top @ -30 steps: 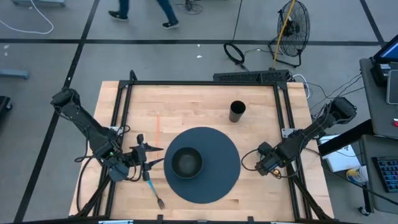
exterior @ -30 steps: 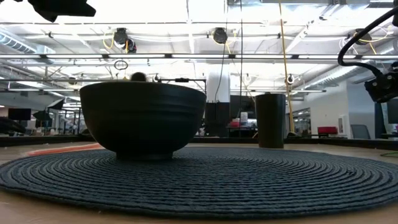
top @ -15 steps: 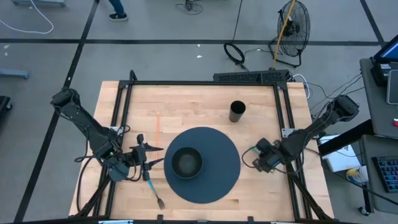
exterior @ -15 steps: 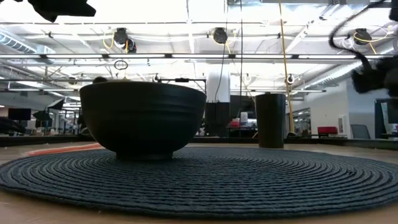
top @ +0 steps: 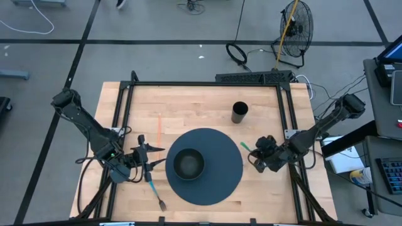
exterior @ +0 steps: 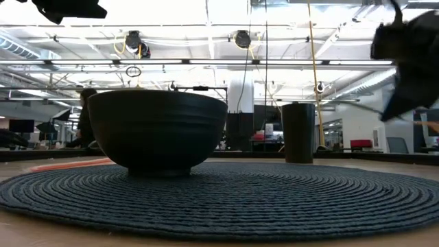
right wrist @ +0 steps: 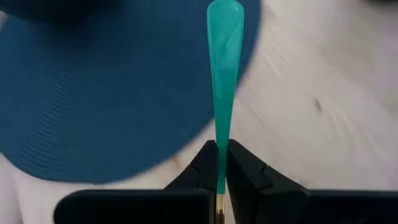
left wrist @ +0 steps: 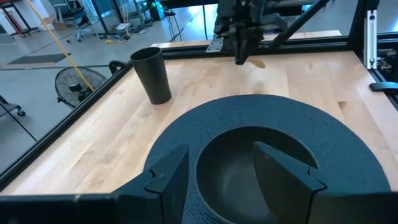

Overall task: Pick & Place Utensil
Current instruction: Put the green spoon into the black bowl

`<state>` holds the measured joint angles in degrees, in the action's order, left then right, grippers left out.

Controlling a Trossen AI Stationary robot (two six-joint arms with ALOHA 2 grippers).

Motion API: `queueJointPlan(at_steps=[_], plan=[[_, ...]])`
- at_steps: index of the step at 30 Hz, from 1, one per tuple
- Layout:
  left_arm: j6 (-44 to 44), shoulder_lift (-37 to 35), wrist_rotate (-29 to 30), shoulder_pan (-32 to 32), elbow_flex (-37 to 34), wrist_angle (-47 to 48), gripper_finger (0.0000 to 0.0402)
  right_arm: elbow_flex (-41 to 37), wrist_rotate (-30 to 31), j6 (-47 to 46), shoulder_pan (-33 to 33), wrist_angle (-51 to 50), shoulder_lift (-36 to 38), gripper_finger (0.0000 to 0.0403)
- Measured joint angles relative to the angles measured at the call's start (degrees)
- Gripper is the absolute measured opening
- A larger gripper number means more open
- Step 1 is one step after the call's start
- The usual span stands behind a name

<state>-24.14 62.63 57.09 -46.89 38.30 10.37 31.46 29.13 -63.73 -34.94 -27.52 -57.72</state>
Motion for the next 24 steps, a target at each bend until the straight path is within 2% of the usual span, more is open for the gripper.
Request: queueJointPlan(at_steps=[6, 14, 18, 24], plan=[[0.14, 0.00, 0.05, 0.00, 0.00, -0.70, 0.0184, 0.04, 5.58, 17.34, 0.08, 14.19, 2.07, 0.0007], [1.61, 0.00, 2.10, 1.12, -0.02, -4.00, 0.0184, 0.09, 6.65, 47.02, 1.64, 40.47, 1.69, 0.0008], [6.33, 0.00, -1.38, 3.80, -0.02, -8.82, 0.0184, 0.11, -1.13, 57.37, 4.64, 52.93, -0.52, 0.0008], [14.57, 0.65, -9.56, 8.71, -0.02, -16.23, 0.0184, 0.13, -14.14, 61.88, 10.93, 66.19, -7.88, 0.0008]])
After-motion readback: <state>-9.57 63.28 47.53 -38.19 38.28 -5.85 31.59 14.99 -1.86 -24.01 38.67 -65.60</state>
